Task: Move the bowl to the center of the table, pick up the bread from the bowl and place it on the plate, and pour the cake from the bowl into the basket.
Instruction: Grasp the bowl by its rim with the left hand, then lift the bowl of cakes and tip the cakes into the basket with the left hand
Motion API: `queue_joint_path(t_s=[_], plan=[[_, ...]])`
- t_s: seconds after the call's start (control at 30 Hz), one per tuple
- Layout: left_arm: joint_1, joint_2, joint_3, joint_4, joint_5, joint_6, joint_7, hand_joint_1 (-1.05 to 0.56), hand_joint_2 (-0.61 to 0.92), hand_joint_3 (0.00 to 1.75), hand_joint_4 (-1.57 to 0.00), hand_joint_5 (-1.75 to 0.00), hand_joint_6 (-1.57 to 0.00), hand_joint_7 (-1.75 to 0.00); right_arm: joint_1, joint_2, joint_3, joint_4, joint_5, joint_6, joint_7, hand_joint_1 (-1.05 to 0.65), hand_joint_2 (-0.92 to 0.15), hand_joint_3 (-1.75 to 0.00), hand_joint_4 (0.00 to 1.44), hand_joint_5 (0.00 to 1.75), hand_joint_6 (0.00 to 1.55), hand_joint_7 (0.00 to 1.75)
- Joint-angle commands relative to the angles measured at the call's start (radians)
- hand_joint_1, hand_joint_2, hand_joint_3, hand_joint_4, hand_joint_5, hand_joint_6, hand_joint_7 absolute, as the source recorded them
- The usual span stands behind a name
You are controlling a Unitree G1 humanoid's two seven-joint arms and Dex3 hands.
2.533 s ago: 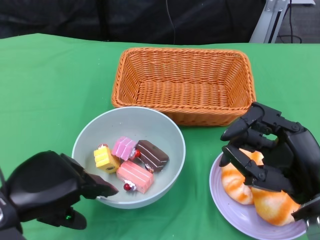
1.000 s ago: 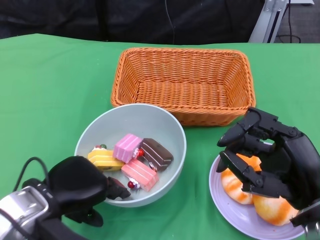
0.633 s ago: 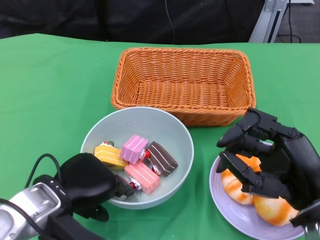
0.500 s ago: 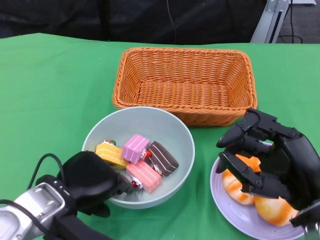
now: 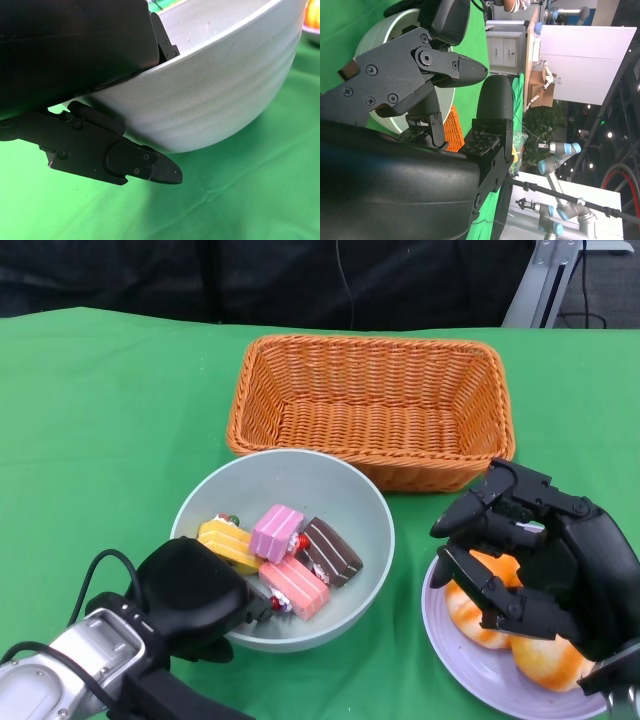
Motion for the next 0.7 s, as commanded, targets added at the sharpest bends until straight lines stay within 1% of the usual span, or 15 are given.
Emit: queue_joint_path(t_s=[0.03,0.1,0.13,0.17,0.27,0.37,0.43,0.47,0.5,0.53,0.57,0.6,0.63,0.67,0.7], plan=[[-0.016,-0.006,-0.024,0.080,-0.003,-0.035,0.070,-0.34,0.89,0.01,-1.21,-0.13,-1.07,-0.06,0.005,0.003,0.000,-0.003,0.008,0.000,-0.003,-0.26,-0.60,-0.77,0.64,1.47,0.59,1.27],[-0.031,-0.008,-0.033,0.127,-0.006,-0.057,0.113,-0.34,0.89,0.01,-1.24,-0.16,-1.09,-0.06,0.004,0.005,0.001,0.003,0.009,-0.009,0.001,-0.25,-0.60,-0.77,0.63,1.47,0.59,1.27],[-0.038,-0.010,-0.037,0.148,-0.008,-0.067,0.135,-0.33,0.89,0.00,-1.23,-0.21,-1.10,-0.04,0.004,0.005,0.001,0.005,0.010,-0.012,0.002,-0.24,-0.60,-0.77,0.62,1.47,0.59,1.27],[-0.044,-0.011,-0.041,0.169,-0.009,-0.076,0.158,-0.33,0.88,0.00,-1.01,-0.68,-1.14,-0.01,0.005,0.006,0.001,0.006,0.012,-0.012,0.003,-0.23,-0.60,-0.78,0.62,1.48,0.59,1.26],[-0.063,-0.026,-0.045,0.256,-0.029,-0.125,0.267,-0.32,0.89,0.00,-0.97,-0.78,-1.16,-0.01,0.007,0.006,0.002,0.008,-0.001,-0.021,-0.001,-0.24,-0.60,-0.77,0.62,1.48,0.59,1.26],[-0.085,-0.036,-0.056,0.326,-0.027,-0.160,0.364,-0.31,0.91,0.00,-0.82,-1.10,-1.18,-0.01,0.010,0.005,0.002,0.010,-0.004,-0.029,0.001,-0.23,-0.60,-0.77,0.63,1.48,0.59,1.26],[-0.098,-0.042,-0.063,0.365,-0.025,-0.184,0.428,-0.31,0.91,0.00,-0.76,-1.27,-1.20,-0.01,0.011,0.005,0.002,0.009,0.000,-0.024,0.002,-0.23,-0.60,-0.78,0.64,1.47,0.59,1.25],[-0.105,-0.044,-0.066,0.384,-0.025,-0.198,0.462,-0.30,0.91,0.01,-0.71,-1.40,-1.23,-0.03,0.012,0.006,0.002,0.008,0.003,-0.021,0.001,-0.23,-0.60,-0.78,0.64,1.47,0.59,1.25],[-0.111,-0.046,-0.070,0.400,-0.025,-0.208,0.487,-0.30,0.92,0.03,-0.68,-1.50,-1.24,-0.05,0.013,0.007,0.002,0.007,0.004,-0.019,0.000,-0.23,-0.59,-0.78,0.65,1.47,0.59,1.24],[-0.116,-0.045,-0.074,0.414,-0.020,-0.222,0.530,-0.30,0.92,0.03,-0.66,-1.55,-1.25,-0.06,0.014,0.008,0.003,0.006,0.001,-0.018,-0.003,-0.23,-0.59,-0.78,0.65,1.47,0.60,1.24],[-0.122,-0.045,-0.078,0.426,-0.017,-0.232,0.561,-0.29,0.92,0.07,-0.62,-1.66,-1.03,-0.57,0.014,0.008,0.004,0.005,-0.001,-0.018,-0.005,-0.23,-0.59,-0.78,0.65,1.47,0.60,1.24],[-0.127,-0.044,-0.083,0.437,-0.012,-0.244,0.596,-0.28,0.92,0.09,-0.61,-1.70,-0.84,-0.95,0.014,0.008,0.004,0.005,0.000,-0.018,-0.004,-0.24,-0.59,-0.78,0.65,1.46,0.60,1.23],[-0.131,-0.038,-0.083,0.441,-0.015,-0.266,0.623,-0.27,0.92,0.12,-0.61,-1.72,-0.69,-1.27,0.015,0.008,0.005,0.004,-0.001,-0.018,-0.005,-0.23,-0.59,-0.78,0.65,1.46,0.60,1.23],[-0.132,-0.030,-0.081,0.438,-0.021,-0.287,0.637,-0.27,0.92,0.19,-0.63,-1.74,-0.58,-1.50,0.015,0.008,0.006,0.004,0.001,-0.017,-0.004,-0.23,-0.59,-0.78,0.66,1.46,0.60,1.23],[-0.131,-0.021,-0.078,0.433,-0.025,-0.307,0.648,-0.28,0.92,0.22,-0.64,-1.74,-0.55,-1.58,0.016,0.008,0.006,0.004,0.001,-0.016,-0.004,-0.23,-0.59,-0.79,0.66,1.47,0.60,1.23]])
